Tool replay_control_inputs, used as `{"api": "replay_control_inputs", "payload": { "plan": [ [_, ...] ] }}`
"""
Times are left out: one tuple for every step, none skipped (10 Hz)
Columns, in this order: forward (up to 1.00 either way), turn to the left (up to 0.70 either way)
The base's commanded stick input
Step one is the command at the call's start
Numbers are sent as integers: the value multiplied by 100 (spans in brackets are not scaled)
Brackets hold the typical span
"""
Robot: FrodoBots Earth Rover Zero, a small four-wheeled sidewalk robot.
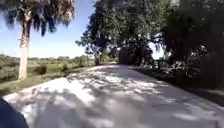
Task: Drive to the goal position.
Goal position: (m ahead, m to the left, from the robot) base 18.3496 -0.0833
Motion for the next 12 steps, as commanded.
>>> {"api": "replay_control_inputs", "payload": {
  "plan": [
    [70, 0],
    [70, 0],
    [70, 0],
    [70, 0],
    [70, 0],
    [70, 0],
    [70, 0],
    [70, 0],
    [70, 0],
    [70, 0],
    [70, 0],
    [70, 23]
  ]
}}
